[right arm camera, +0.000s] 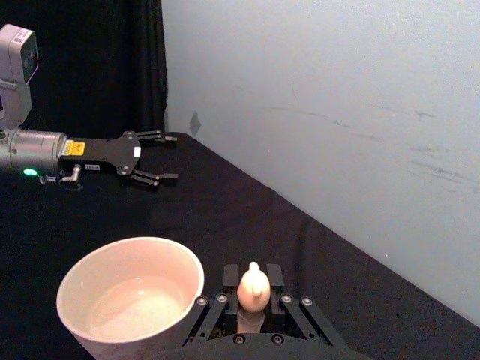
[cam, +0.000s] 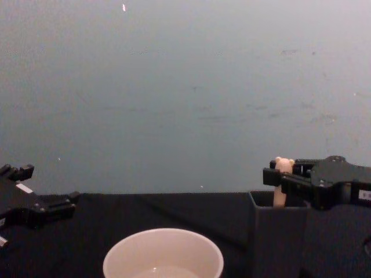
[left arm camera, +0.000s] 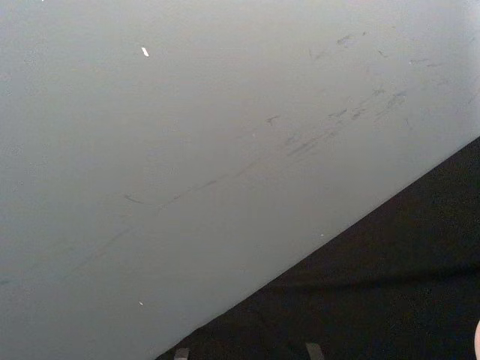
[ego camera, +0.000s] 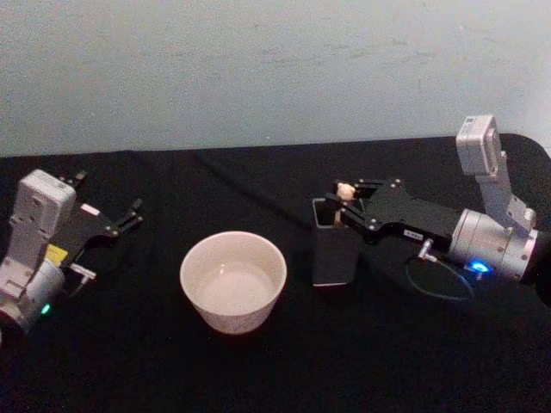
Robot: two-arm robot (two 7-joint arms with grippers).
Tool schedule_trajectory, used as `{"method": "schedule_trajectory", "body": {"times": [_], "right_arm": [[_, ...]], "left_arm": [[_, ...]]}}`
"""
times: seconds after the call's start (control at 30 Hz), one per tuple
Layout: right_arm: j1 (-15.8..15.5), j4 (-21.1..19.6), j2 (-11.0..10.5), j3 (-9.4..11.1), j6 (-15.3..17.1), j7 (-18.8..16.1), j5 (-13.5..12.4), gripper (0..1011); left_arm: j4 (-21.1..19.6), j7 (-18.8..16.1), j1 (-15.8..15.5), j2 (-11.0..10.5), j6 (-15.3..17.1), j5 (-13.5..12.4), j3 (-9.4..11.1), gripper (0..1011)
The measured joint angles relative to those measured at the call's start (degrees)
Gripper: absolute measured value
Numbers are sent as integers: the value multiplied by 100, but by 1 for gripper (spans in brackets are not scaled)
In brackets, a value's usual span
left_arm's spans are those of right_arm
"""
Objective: Pick up the stirring spoon with one hand, stir inside the cup, then place it back in its original position.
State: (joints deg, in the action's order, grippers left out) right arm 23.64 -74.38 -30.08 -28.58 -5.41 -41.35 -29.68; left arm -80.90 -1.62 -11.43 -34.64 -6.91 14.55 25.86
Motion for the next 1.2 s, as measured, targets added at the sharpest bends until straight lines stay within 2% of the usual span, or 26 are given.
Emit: {"method": "schedule_trajectory", "body": {"times": [0.17,0.37,0.4,0.6,0.67,0.87,1.0,1.2], "right_arm": [[0,-2,-2,2,-1,-6,-6,338],[0,-4,-5,2,-3,-10,-9,526],[0,-5,-5,2,-4,-10,-10,586],[1,-5,-5,2,-7,-13,-14,737],[1,-4,-6,2,-7,-14,-15,838],[1,-5,-6,2,-9,-16,-17,982],[0,-9,2,16,-16,-14,-29,1000],[-56,-204,67,232,-189,140,-148,1000]], "left_arm": [[0,0,0,0,0,0,0,1001],[0,0,0,0,0,0,0,1001],[0,0,0,0,0,0,0,1001],[0,0,0,0,0,0,0,1001],[0,0,0,0,0,0,0,1001],[0,0,0,0,0,0,0,1001],[0,0,0,0,0,0,0,1001],[0,0,0,0,0,0,0,1001]]}}
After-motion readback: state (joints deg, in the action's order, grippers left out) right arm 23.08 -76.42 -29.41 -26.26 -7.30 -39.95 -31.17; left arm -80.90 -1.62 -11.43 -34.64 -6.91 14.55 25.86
